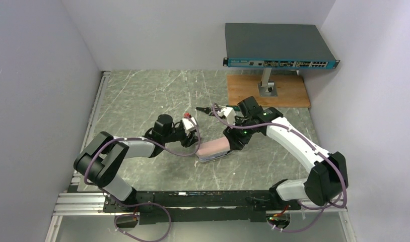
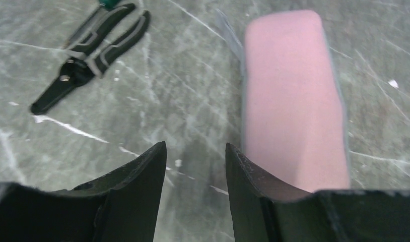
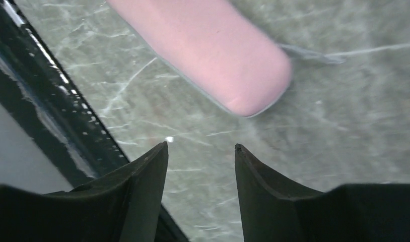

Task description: Open the umbrella

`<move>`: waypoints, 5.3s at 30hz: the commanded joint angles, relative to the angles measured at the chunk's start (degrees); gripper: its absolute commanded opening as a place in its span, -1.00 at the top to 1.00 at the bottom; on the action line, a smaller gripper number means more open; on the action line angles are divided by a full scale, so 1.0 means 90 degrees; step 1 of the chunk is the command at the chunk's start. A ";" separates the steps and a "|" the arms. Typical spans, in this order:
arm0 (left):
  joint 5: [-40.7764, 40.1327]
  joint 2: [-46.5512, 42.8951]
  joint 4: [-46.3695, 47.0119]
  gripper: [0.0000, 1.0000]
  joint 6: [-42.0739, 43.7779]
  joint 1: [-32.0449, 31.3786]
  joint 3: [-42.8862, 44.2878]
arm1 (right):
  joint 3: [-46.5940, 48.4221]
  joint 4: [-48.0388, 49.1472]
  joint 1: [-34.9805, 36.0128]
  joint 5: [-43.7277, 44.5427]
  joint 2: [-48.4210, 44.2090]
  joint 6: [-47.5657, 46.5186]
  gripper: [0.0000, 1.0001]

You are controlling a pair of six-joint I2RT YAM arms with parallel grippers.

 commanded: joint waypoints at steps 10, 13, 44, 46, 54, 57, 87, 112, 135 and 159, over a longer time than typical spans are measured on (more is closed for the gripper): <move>0.0478 -0.0187 -0.0621 0.07 0.0281 -0.0618 -0.0198 | -0.0433 0.0381 -0.0138 -0.1628 0.1425 0.1466 -0.03; 0.0513 -0.0272 -0.0621 0.11 0.0123 -0.0742 -0.0260 | -0.0257 0.0662 -0.0407 -0.1483 0.1834 0.1345 -0.05; 0.0073 0.0464 0.0746 0.18 -0.1175 -0.1452 -0.0171 | -0.0922 0.1621 -0.1564 -0.3120 0.1887 0.3829 -0.99; -0.0005 0.0599 0.0848 0.19 -0.1289 -0.1510 -0.0022 | -0.0901 0.1714 -0.1564 -0.3103 0.2095 0.3827 -0.96; 0.0126 -0.0173 0.0816 0.10 -0.0712 -0.1546 -0.0769 | -0.0684 0.1646 -0.1573 -0.2817 0.2601 0.3286 0.03; 0.0101 -0.0535 0.0635 0.09 -0.0662 -0.1570 -0.1125 | -0.0789 0.1671 -0.1582 -0.2796 0.2685 0.3195 0.35; -0.0707 0.0455 0.1138 1.00 -0.0415 -0.2495 -0.0795 | -0.0767 0.1827 -0.1661 -0.2229 0.3273 0.2775 1.00; -0.1034 0.1596 -0.0135 0.79 -0.1404 -0.0960 0.1533 | -0.0175 0.1223 -0.1679 -0.2696 0.3198 0.2064 0.63; 0.0634 -0.1158 -0.1509 -0.52 -0.0120 -0.0257 0.0584 | 0.0897 0.1085 -0.1544 -0.4105 0.2643 0.2345 -0.17; -0.1251 -0.0468 -0.2534 -0.41 -0.0516 -0.1047 0.1327 | -0.1432 0.3586 -0.2086 -0.2609 0.1954 0.4649 1.00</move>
